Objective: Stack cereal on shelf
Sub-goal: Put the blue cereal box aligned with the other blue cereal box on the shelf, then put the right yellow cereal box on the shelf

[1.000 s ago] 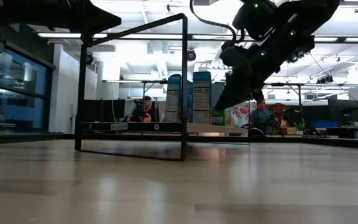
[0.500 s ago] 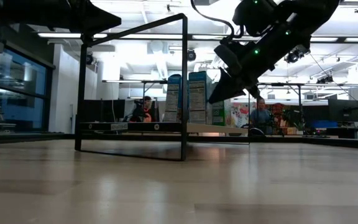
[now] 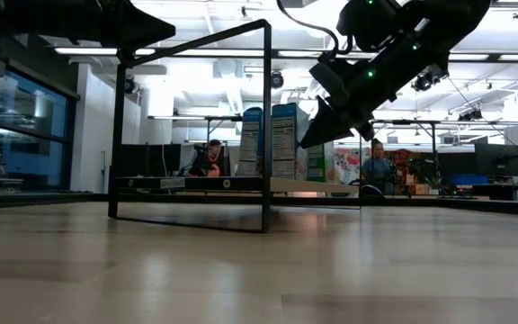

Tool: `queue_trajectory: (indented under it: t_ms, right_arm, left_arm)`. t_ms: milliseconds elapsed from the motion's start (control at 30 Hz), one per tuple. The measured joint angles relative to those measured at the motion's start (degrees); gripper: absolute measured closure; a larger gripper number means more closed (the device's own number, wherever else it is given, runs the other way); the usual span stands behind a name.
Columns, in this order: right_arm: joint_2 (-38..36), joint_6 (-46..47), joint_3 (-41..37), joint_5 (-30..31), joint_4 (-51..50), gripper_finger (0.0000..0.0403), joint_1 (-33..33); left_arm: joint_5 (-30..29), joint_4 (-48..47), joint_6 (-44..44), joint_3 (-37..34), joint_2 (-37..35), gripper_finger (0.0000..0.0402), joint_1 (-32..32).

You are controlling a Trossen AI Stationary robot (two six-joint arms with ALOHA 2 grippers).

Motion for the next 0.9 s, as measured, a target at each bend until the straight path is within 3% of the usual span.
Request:
queue_trajectory:
  t_ms: [633,767,900]
  right_arm:
    - [-2.65,0.53,0.02,-2.96,0.18,0.0403,0.94]
    - [-7.07,3.07,0.02,-10.23,0.07,0.0403,1.55]
    - [-13.85,2.71,0.02,-10.7,-0.11,0.0403,5.24]
  left_arm:
    - [0.0,-0.04,0.0,0.0,0.02,0.0398,0.0]
    - [-0.01,-0.04,0.0,0.0,0.02,0.0398,0.0]
    - [0.0,-0.58,0.0,0.02,0.02,0.0398,0.01]
